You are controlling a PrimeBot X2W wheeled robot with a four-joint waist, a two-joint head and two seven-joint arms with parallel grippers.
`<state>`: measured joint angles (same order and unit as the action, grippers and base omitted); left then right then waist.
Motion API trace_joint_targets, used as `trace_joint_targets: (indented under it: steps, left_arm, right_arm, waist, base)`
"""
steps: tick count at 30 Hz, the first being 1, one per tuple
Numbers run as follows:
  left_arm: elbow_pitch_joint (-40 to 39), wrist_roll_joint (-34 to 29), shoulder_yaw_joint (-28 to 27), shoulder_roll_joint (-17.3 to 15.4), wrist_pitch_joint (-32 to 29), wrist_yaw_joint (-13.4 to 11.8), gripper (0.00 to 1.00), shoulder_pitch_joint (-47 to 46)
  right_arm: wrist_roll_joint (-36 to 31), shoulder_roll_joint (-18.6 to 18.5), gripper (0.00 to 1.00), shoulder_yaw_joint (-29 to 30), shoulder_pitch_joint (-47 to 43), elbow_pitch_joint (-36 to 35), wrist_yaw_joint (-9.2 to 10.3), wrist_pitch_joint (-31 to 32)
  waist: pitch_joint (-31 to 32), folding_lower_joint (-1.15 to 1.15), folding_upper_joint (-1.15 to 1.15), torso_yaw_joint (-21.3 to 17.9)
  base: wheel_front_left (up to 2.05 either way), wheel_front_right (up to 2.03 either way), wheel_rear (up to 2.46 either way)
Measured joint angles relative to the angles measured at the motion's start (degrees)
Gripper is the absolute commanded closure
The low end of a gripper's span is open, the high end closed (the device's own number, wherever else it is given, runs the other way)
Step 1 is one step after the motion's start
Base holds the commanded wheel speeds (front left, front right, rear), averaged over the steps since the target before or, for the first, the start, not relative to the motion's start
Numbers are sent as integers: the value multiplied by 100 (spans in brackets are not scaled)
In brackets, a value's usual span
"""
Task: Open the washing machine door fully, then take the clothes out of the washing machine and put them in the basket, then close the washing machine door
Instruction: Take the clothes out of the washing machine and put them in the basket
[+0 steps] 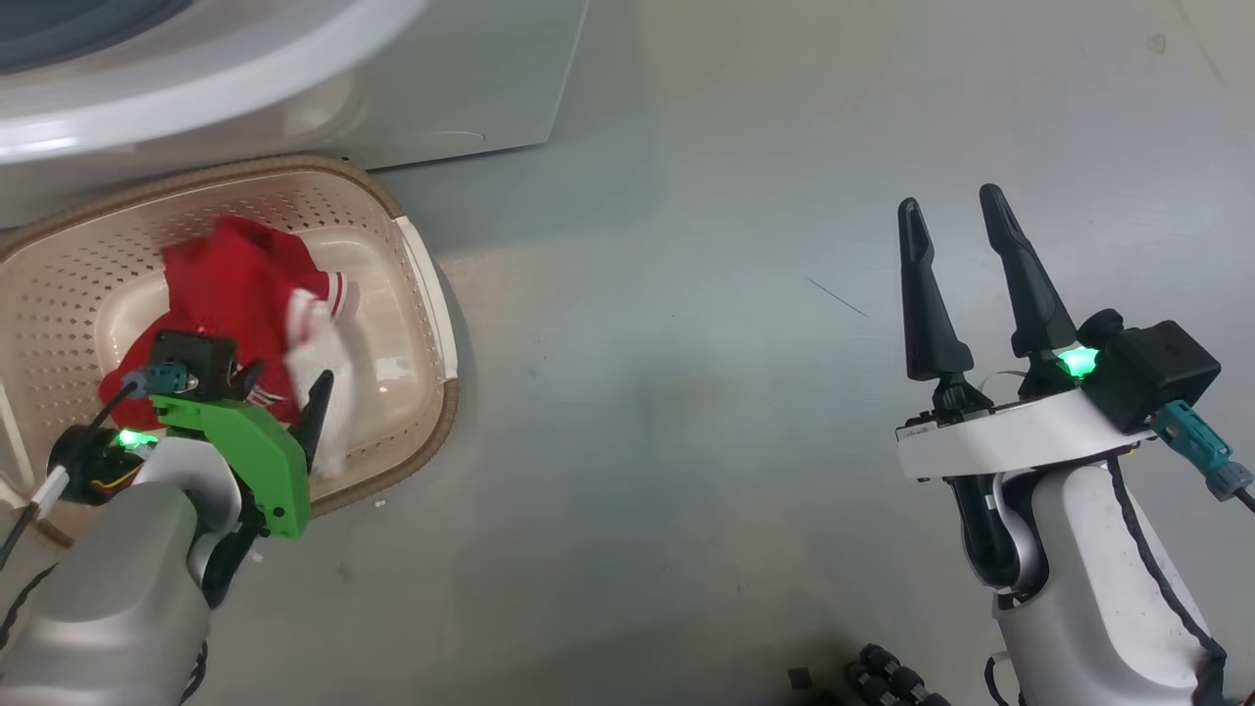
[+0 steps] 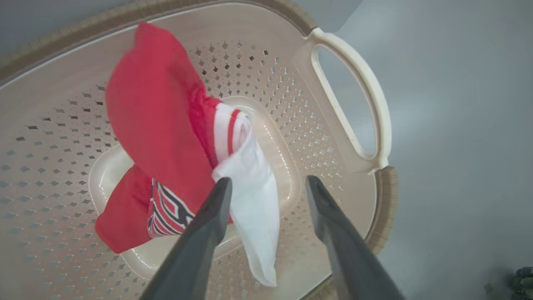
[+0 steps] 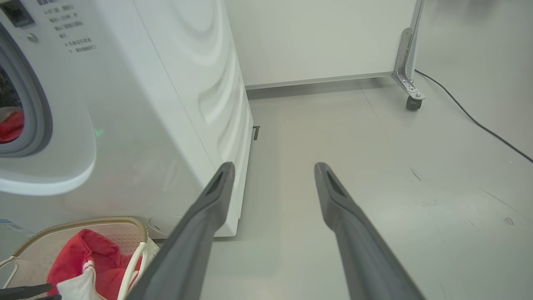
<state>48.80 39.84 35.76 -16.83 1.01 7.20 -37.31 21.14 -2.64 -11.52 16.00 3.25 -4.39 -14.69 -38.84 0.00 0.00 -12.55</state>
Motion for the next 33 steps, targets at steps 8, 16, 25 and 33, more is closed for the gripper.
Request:
trace_joint_targets:
  steps: [8, 16, 25, 33]
  left_arm:
    - [42, 119, 126, 25, 275, 0, 0, -2]
    - [-31, 174, 208, 112, 764, 0, 0, -23]
    - [-259, 257, 282, 163, 1278, 0, 0, -27]
    - [-621, 293, 298, 213, 1344, 0, 0, -10]
  right_arm:
    - [-10, 0, 0, 44, 1, 47, -1, 0]
    - [-75, -1, 0, 168, 7, 140, -9, 0]
    - [-214, -2, 0, 323, 4, 315, -60, 0]
    - [-220, -24, 0, 417, -74, 499, -110, 0]
  waist:
    - [155, 0, 0, 123]
    - [423, 0, 0, 334]
    - [813, 0, 0, 636]
    - [1296, 0, 0, 1000]
  base:
    - [0, 0, 0]
    - [0, 0, 0]
    - [0, 0, 0]
    - [0, 0, 0]
